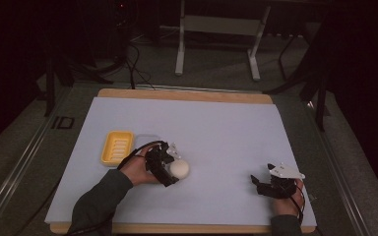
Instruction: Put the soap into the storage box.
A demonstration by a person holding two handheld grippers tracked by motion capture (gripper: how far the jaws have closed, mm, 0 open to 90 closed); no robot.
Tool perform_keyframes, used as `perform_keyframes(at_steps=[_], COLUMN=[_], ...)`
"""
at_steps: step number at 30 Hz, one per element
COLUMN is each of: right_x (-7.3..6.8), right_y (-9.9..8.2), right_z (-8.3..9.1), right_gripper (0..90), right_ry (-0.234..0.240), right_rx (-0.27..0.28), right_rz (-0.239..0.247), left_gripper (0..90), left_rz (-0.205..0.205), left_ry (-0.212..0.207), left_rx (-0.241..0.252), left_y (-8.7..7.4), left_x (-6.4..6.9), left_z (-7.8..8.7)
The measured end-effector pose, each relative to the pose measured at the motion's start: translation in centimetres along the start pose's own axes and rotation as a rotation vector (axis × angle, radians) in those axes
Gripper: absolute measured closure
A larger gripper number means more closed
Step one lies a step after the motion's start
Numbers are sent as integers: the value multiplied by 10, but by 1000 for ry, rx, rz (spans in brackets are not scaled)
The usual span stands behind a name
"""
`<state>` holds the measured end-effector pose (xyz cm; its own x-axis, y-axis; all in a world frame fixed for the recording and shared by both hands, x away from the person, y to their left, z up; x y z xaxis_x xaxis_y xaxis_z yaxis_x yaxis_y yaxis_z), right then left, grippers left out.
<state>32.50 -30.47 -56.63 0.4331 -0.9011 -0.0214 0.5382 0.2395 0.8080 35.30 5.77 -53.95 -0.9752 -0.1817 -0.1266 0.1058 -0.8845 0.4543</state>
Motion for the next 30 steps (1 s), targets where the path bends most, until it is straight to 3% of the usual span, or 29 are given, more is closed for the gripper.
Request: perform_keyframes(at_steps=[30], right_x=[0], right_y=[0], right_z=[-1], right_gripper=[207], right_ry=[0], right_rx=[-7], right_rz=[6], left_gripper=[108], left_rz=[-45], left_ry=[-38], left_rx=[-78], left_y=[15], left_x=[-2], left_z=[-17])
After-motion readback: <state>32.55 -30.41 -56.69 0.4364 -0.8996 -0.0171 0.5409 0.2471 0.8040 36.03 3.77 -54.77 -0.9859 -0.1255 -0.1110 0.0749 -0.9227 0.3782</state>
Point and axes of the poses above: each handheld gripper's, and its own axes: z roughly backward along the jaws, y roughly out of its top, x roughly to its right, the point moved 5 cm from there along -z, roughly forward along the jaws, and after that the axes turned 12 degrees about -z, right-handed, at the moved point
